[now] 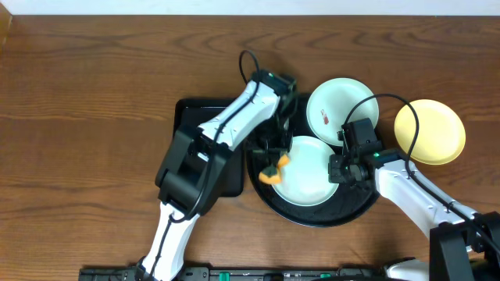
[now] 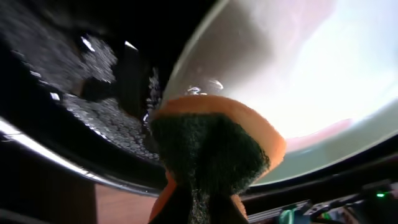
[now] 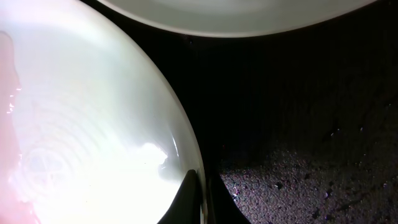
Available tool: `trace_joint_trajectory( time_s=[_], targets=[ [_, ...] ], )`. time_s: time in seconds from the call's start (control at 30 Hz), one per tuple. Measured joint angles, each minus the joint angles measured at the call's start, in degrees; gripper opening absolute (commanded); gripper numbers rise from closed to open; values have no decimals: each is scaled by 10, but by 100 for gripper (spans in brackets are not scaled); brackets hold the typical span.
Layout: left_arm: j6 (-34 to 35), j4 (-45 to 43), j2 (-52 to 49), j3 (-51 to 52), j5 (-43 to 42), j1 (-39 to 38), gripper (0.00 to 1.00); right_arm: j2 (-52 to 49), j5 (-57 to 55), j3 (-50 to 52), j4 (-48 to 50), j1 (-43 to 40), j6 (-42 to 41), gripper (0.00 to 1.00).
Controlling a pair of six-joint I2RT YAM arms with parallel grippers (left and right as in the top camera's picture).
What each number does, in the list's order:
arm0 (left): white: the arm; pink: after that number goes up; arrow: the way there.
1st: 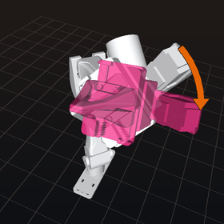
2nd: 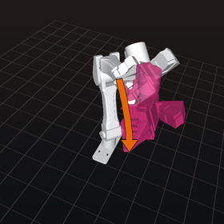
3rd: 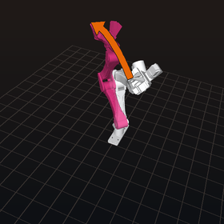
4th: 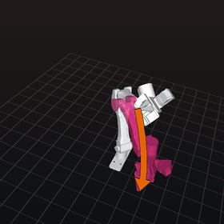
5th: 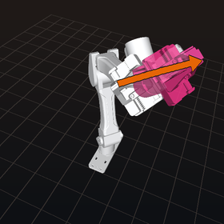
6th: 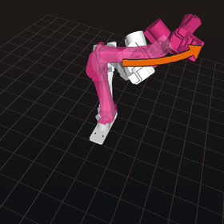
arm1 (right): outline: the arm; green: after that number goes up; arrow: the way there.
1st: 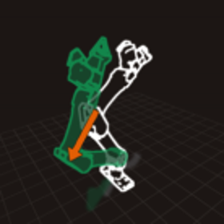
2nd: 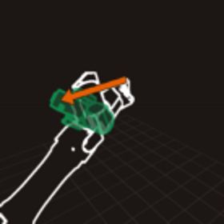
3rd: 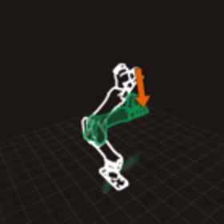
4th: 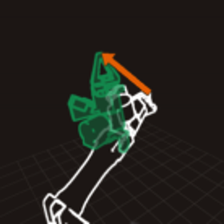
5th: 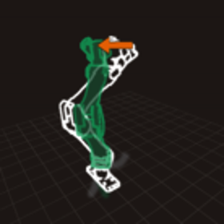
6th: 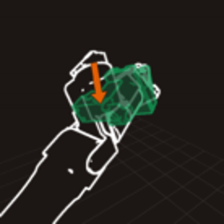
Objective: Clean dirty plates on tray and stack at the side
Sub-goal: 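Scrub the lower green plate with the sponge in the left gripper, then move the sponge back onto the black rectangular tray with left gripper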
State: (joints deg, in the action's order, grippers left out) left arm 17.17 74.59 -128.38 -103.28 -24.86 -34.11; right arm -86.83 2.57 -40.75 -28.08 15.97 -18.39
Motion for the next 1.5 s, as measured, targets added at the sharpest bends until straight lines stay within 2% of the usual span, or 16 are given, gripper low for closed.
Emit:
trace_joint_trajectory(
  time_s=[0.4,0.67,0.8,0.93,1.33,1.5],
  targets=[
    [2,27,65,-30,23,21,7,0,0,0,0,0,0,1],
    [2,61,75,-35,97,149,7,0,0,0,0,0,0,1],
    [2,40,75,-33,113,219,7,0,0,0,0,0,0,1],
    [2,5,75,-9,119,255,7,0,0,0,0,0,0,1],
    [-8,-71,75,89,119,231,7,0,0,0,0,0,0,1],
    [-9,-75,75,109,119,226,8,0,0,0,0,0,0,2]
  ],
)
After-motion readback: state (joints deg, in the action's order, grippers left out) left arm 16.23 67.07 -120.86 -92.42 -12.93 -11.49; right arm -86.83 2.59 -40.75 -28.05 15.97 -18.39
